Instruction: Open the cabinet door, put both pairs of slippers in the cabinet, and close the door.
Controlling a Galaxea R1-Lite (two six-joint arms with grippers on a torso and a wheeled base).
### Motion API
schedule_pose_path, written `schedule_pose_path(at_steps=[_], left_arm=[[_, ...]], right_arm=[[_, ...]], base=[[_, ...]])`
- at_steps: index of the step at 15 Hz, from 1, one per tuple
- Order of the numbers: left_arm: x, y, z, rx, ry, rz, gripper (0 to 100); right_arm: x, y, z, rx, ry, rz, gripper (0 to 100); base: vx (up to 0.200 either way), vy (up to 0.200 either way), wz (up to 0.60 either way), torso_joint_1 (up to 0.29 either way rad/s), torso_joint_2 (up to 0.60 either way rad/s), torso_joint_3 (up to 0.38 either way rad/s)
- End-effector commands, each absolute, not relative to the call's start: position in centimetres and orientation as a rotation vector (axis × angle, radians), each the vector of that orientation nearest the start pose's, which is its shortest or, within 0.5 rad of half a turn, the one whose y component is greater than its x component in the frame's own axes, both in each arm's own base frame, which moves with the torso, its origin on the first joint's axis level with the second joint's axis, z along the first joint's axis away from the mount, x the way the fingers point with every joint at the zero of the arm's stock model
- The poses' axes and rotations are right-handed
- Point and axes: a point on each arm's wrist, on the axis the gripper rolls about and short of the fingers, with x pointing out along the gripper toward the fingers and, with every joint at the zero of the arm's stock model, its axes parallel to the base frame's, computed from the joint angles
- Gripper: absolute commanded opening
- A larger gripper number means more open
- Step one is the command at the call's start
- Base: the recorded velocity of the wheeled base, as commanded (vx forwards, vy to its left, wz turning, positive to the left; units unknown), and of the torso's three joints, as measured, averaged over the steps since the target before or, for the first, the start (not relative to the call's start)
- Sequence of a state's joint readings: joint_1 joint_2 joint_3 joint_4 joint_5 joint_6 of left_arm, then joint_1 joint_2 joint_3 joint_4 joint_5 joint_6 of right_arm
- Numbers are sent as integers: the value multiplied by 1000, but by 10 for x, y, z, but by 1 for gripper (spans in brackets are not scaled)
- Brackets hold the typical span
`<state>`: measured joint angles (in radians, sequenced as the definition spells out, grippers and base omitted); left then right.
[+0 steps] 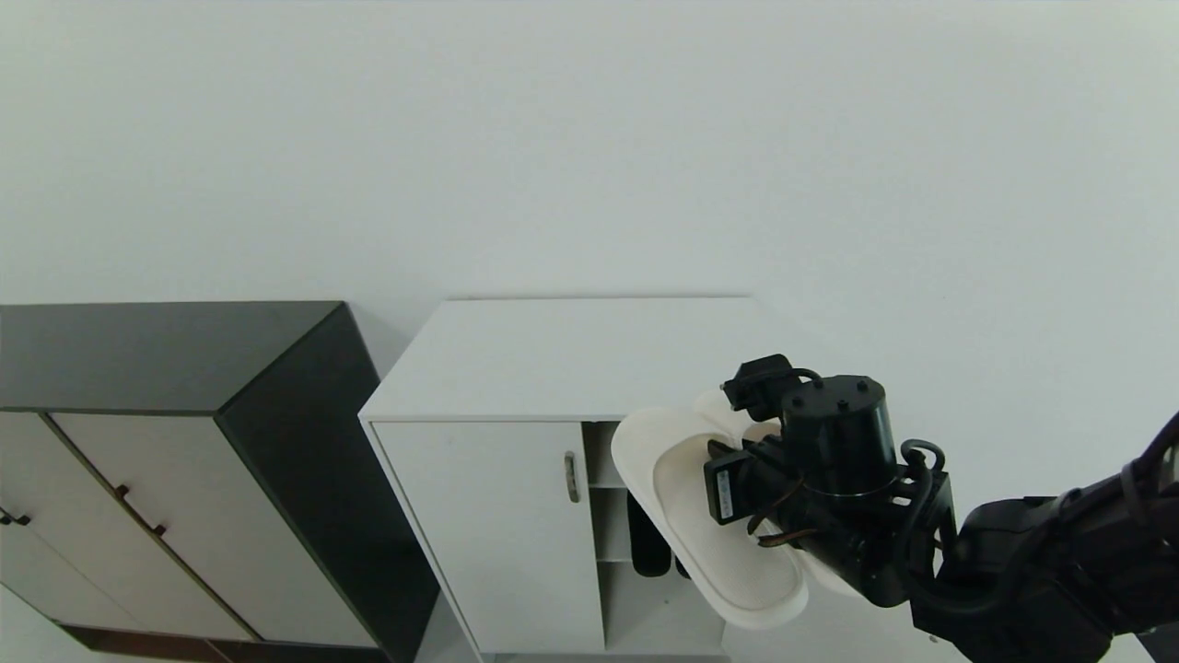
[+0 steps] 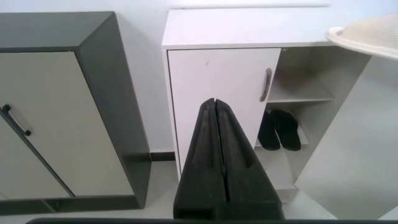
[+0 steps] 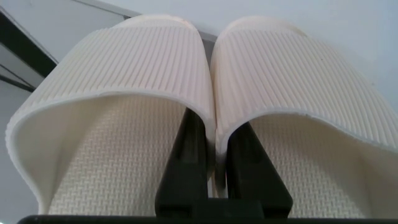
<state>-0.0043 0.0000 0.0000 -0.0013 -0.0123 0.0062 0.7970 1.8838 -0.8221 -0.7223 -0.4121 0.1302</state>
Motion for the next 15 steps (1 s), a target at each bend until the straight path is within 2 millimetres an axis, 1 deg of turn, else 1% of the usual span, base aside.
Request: schedule_pose_path(at_steps=[1,7,15], left_arm=[[-23,0,76,6,-2,-17,0],[-23,0,76,6,-2,-17,0],[-23,0,76,6,-2,-17,0]], right_arm=[[240,233,140,-67,296,363,0],[238,233,138,-86,302,367,0],[237,233,137,-88,305,369,0]], base=[[0,0,0,0,0,0],[0,0,0,-13,26,17],[0,0,0,-163,374,204]])
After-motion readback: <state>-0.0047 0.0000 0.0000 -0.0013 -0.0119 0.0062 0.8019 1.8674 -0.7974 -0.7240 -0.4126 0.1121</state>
